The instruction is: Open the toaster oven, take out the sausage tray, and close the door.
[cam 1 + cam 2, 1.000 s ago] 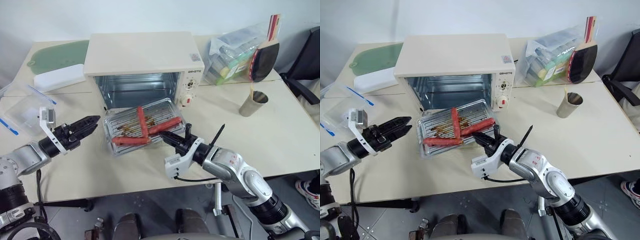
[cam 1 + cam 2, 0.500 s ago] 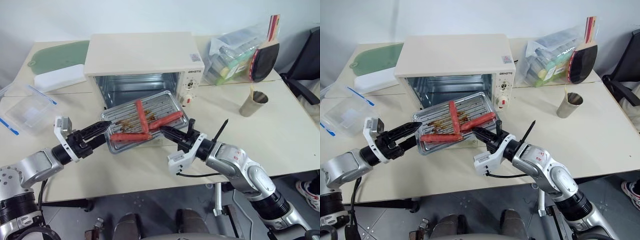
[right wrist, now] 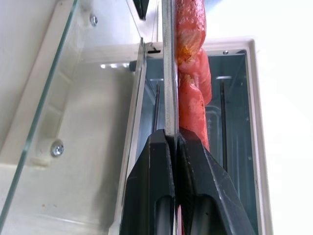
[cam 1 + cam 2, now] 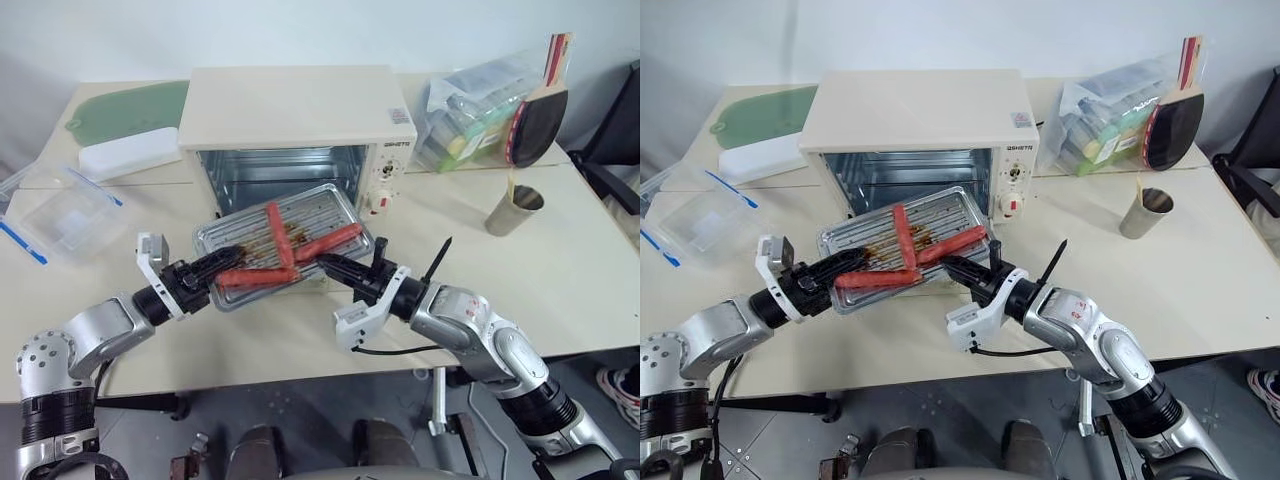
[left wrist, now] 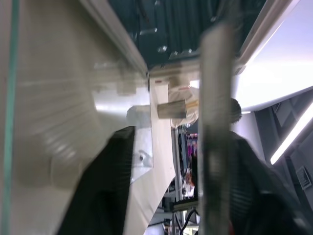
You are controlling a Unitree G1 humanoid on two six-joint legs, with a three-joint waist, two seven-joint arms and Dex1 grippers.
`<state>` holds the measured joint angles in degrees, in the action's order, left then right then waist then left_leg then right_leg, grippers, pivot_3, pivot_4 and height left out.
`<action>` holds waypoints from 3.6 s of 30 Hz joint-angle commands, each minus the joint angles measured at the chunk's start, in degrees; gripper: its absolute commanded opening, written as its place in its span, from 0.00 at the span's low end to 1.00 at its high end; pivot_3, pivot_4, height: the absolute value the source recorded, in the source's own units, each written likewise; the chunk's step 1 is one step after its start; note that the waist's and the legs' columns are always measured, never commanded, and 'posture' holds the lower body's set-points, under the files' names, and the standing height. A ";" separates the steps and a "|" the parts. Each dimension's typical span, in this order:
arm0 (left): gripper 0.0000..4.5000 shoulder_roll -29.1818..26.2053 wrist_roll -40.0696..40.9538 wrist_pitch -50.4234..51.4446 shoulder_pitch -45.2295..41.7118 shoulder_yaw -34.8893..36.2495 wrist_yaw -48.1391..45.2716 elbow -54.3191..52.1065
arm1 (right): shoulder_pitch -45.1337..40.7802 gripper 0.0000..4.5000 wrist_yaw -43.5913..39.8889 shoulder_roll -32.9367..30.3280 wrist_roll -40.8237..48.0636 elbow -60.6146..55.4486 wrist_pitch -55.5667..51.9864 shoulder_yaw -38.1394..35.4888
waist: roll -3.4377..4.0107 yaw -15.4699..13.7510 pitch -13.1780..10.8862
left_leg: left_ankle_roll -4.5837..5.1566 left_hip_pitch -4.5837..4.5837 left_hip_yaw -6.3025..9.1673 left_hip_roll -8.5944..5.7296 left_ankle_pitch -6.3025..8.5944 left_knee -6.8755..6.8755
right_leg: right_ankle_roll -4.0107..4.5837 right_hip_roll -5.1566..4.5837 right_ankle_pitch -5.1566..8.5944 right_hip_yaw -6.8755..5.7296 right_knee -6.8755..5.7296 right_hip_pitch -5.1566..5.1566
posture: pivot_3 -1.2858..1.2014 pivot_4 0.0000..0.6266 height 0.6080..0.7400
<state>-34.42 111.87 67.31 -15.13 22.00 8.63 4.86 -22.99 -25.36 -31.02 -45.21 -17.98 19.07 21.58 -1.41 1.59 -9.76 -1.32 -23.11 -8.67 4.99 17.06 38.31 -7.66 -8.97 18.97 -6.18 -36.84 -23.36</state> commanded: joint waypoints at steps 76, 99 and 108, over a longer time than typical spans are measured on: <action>0.00 24.61 1.13 -20.95 50.55 32.51 -12.02 -31.82 | -11.04 0.43 -39.43 -4.68 43.45 43.73 0.41 -4.88 | -0.50 0.56 0.38 | -0.07 1.12 0.14 0.35 0.24 -0.08 | 0.28 0.38 0.15 -0.12 1.24 1.65 | 0.52 0.24 1.00; 0.00 27.18 1.13 -19.44 50.16 41.08 -11.47 -25.57 | -16.44 0.00 -42.09 -0.47 48.92 34.41 -9.69 -8.76 | -0.30 0.37 0.25 | 0.02 0.93 0.12 0.42 0.48 -0.05 | 0.36 0.43 0.19 -0.05 1.24 1.34 | 0.52 0.24 1.00; 0.00 24.66 1.13 -16.83 47.95 38.53 -9.36 -23.46 | -26.51 0.00 -41.75 -1.97 52.95 32.96 -19.42 -13.25 | -0.22 0.19 0.20 | 0.02 0.72 0.10 0.43 0.51 -0.06 | 0.36 0.43 0.19 0.14 1.09 0.92 | 0.52 0.24 1.00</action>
<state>-9.12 112.14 50.20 33.02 60.14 -0.65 -18.76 -47.48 -67.47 -32.39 6.40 15.03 -0.15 10.56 -1.64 1.77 -9.56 -1.31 -22.39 -8.59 5.42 17.57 38.25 -7.30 -8.54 19.16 -6.05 -35.76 -22.45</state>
